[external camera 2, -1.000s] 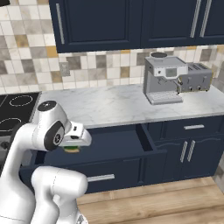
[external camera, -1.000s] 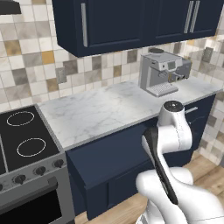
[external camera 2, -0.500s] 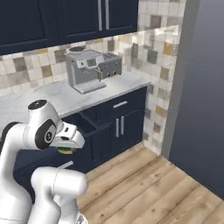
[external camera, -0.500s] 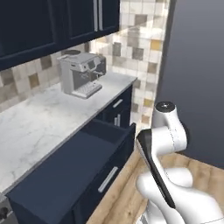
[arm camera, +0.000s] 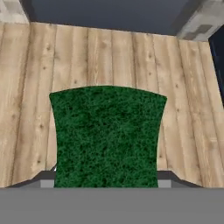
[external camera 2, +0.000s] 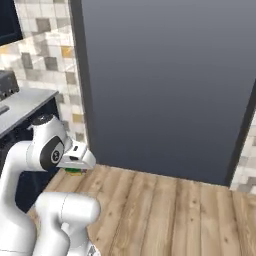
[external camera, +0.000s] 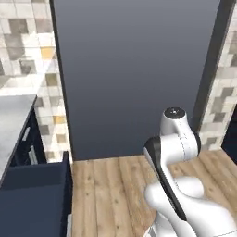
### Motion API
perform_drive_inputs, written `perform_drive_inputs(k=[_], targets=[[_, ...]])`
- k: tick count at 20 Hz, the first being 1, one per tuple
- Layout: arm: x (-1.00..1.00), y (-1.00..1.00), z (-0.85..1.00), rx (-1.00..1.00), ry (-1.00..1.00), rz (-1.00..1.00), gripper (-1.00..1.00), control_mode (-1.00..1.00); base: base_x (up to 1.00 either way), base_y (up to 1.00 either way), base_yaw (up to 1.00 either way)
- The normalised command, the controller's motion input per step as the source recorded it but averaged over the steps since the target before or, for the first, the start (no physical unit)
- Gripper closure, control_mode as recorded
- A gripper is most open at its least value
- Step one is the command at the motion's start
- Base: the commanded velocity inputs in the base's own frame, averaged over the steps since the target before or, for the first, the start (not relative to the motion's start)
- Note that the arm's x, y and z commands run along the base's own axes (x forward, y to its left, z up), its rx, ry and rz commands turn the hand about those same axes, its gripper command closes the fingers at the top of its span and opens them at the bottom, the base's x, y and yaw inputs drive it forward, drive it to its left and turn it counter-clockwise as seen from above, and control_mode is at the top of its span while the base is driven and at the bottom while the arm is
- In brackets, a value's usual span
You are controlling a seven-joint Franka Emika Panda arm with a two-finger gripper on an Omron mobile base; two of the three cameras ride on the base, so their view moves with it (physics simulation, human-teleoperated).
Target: Restock the sink supplies by placing the sponge and soap dispenser on the counter and next to the sink. Make sure the soap dispenser is upright.
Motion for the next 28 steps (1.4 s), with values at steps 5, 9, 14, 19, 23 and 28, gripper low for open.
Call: perform_drive_inputs(k=[5, 9, 14, 19, 23, 28], targets=[[0.00, 0.00, 0.00, 0.00, 0.00, 0.00, 1.00, 1.00, -0.10, 0.00, -1.00], [0.00, 0.00, 0.00, 0.00, 0.00, 0.00, 1.00, 1.00, -0.09, 0.00, -1.00], [0.00, 0.00, 0.00, 0.00, 0.00, 0.00, 1.00, 1.00, 0.00, 0.00, -1.00], [0.00, 0.00, 0.00, 0.00, 0.00, 0.00, 1.00, 1.00, 0.20, 0.00, -0.96], [0.00, 0.00, 0.00, 0.00, 0.00, 0.00, 1.00, 1.00, 0.85, 0.00, -0.73], [0.00, 0.00, 0.00, 0.00, 0.00, 0.00, 1.00, 1.00, 1.00, 0.09, -0.44]])
